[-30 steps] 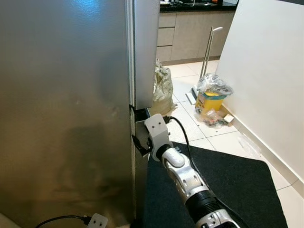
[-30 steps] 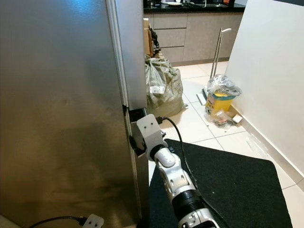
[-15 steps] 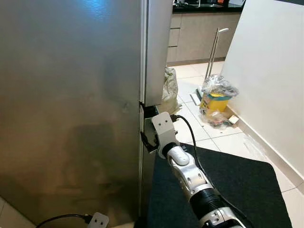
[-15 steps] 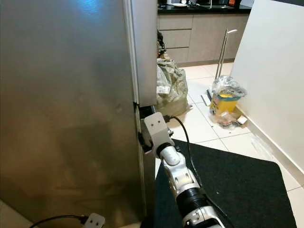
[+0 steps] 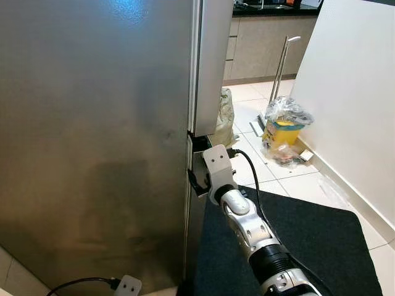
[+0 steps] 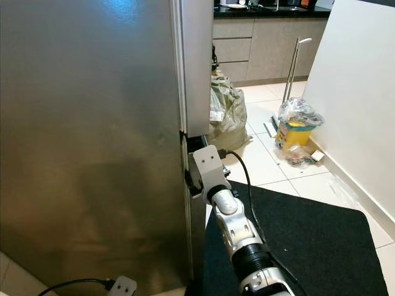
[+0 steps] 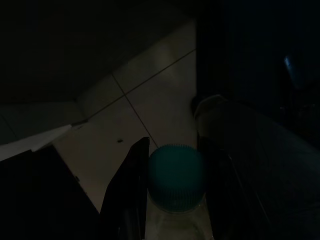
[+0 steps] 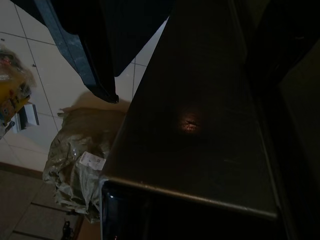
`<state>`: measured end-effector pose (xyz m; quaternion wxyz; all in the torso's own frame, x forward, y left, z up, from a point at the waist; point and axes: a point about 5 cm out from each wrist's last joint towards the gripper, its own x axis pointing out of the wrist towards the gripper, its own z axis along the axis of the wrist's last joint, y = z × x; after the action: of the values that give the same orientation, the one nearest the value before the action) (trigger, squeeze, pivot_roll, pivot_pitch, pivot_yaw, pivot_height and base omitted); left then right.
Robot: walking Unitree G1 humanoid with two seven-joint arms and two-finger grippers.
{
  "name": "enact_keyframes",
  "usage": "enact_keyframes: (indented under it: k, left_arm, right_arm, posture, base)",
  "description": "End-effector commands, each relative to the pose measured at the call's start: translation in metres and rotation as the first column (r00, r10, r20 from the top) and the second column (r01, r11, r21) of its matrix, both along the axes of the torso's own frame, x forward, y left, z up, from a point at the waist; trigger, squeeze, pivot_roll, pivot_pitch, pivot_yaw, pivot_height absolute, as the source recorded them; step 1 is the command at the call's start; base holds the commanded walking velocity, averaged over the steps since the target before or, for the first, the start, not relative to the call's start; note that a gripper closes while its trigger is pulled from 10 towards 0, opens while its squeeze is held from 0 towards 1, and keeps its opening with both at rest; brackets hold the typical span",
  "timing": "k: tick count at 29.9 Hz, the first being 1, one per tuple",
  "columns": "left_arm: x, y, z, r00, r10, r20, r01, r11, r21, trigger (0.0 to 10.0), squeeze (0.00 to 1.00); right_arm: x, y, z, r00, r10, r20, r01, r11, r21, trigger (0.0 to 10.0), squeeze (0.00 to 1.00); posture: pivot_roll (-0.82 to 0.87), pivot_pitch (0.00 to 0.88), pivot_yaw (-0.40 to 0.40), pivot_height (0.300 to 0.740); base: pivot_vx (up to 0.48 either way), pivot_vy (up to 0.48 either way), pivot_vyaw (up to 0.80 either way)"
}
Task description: Restocking fridge
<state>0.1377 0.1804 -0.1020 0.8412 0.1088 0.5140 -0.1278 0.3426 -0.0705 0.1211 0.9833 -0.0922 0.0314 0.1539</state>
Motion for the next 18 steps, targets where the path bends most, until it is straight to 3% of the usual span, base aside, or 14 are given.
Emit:
enact_keyframes:
  k: [1, 18]
  left_arm:
    - [-0.024, -0.003, -0.009, 0.995, -0.005, -0.101, 0.004, 1.0, -0.008, 10.0, 0.0]
    - [-0.025, -0.003, -0.009, 0.995, -0.008, -0.102, 0.007, 1.0, -0.008, 10.0, 0.0]
  right_arm:
    - [0.01, -0.037, 0.006, 0.981, -0.192, 0.027, 0.192, 0.981, -0.004, 10.0, 0.0]
    - [0.013, -0.051, 0.006, 0.966, -0.256, 0.037, 0.257, 0.966, -0.026, 10.0, 0.0]
  posture:
    - [-0.04, 0.035, -0.018, 0.74]
    - [-0.04, 0.037, -0.016, 0.74]
  base:
    - [0.0, 0.0, 0.0]
    - [0.0, 0.0, 0.0]
